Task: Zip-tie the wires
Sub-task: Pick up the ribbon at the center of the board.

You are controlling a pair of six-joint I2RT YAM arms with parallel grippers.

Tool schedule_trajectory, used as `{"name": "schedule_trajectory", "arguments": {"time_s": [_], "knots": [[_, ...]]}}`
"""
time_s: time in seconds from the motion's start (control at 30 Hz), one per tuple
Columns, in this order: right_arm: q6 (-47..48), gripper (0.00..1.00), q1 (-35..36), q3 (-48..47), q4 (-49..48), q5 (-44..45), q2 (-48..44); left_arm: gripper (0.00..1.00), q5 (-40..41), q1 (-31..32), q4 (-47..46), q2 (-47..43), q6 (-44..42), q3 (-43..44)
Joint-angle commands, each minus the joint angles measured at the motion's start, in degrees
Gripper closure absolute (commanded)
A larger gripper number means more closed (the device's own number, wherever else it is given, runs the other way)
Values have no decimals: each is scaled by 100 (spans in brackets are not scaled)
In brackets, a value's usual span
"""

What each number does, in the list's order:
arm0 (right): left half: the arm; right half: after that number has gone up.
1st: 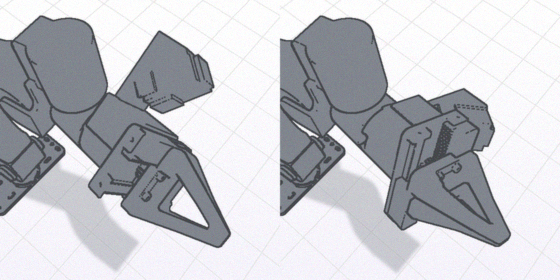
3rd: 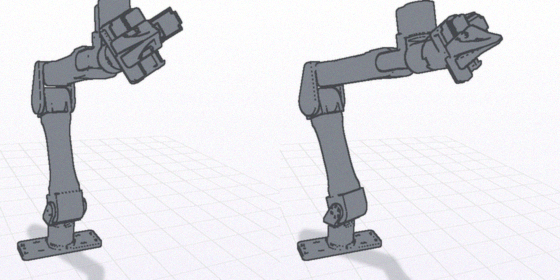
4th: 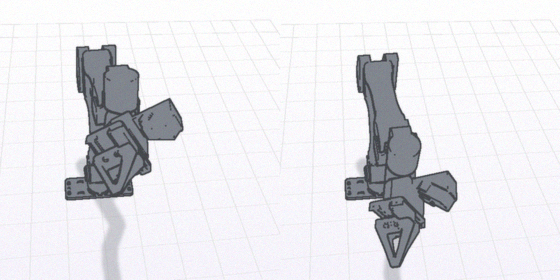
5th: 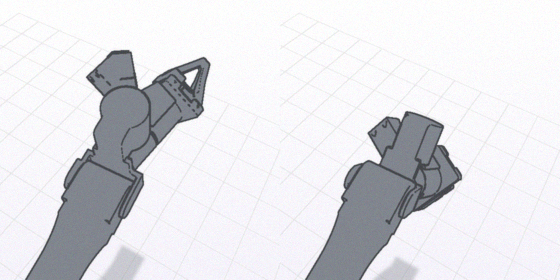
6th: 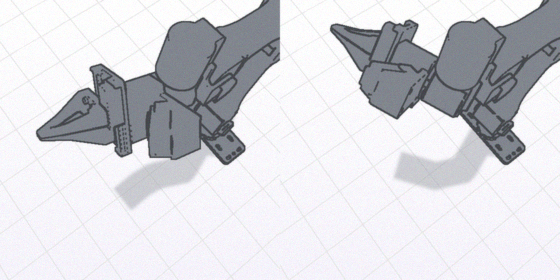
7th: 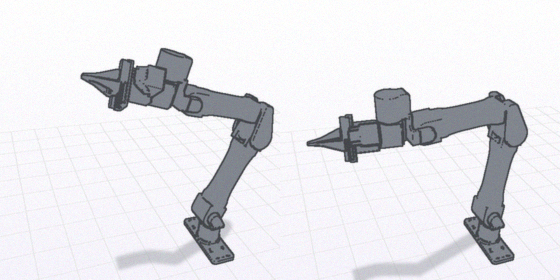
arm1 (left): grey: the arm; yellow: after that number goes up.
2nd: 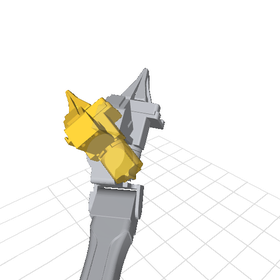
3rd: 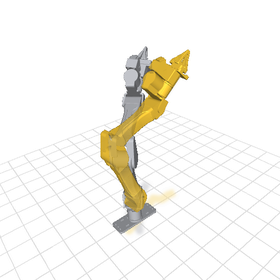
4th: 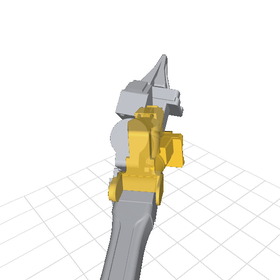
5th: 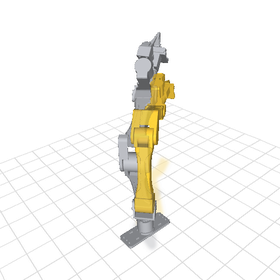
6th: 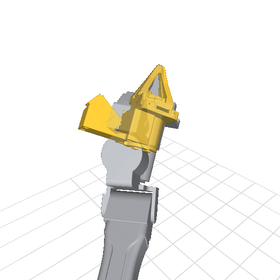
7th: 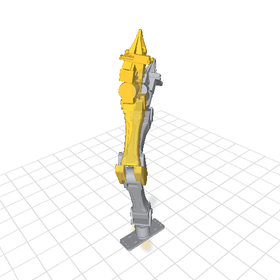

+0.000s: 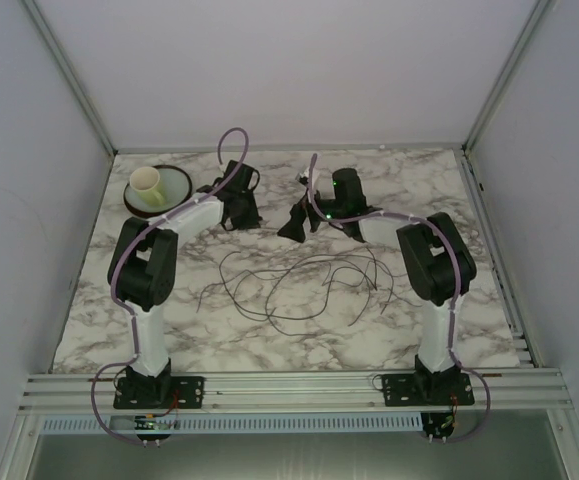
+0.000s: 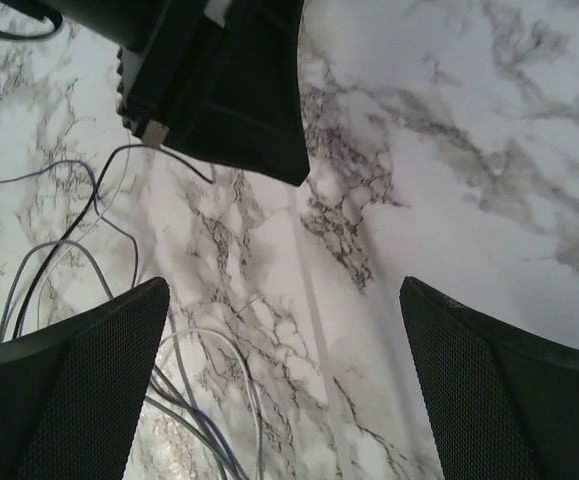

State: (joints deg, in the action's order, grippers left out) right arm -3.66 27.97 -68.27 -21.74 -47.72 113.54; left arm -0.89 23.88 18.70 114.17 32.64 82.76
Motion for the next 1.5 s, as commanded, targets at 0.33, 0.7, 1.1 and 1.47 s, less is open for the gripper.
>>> {"name": "schedule_trajectory", "arguments": {"time_s": [0.33,0.7,1.1,1.47], "knots": [[678,4,130,-705,1155,356,572,100,-127,133,99,-170,-90,140],[968,34,154,-923,1963,207,715,100,-47,178,98,-316,-91,179],[977,74,191,-987,2317,322,557,100,-9,196,63,-342,-118,78],[977,100,280,-888,2474,626,299,100,21,196,-137,-447,-29,-87]]}}
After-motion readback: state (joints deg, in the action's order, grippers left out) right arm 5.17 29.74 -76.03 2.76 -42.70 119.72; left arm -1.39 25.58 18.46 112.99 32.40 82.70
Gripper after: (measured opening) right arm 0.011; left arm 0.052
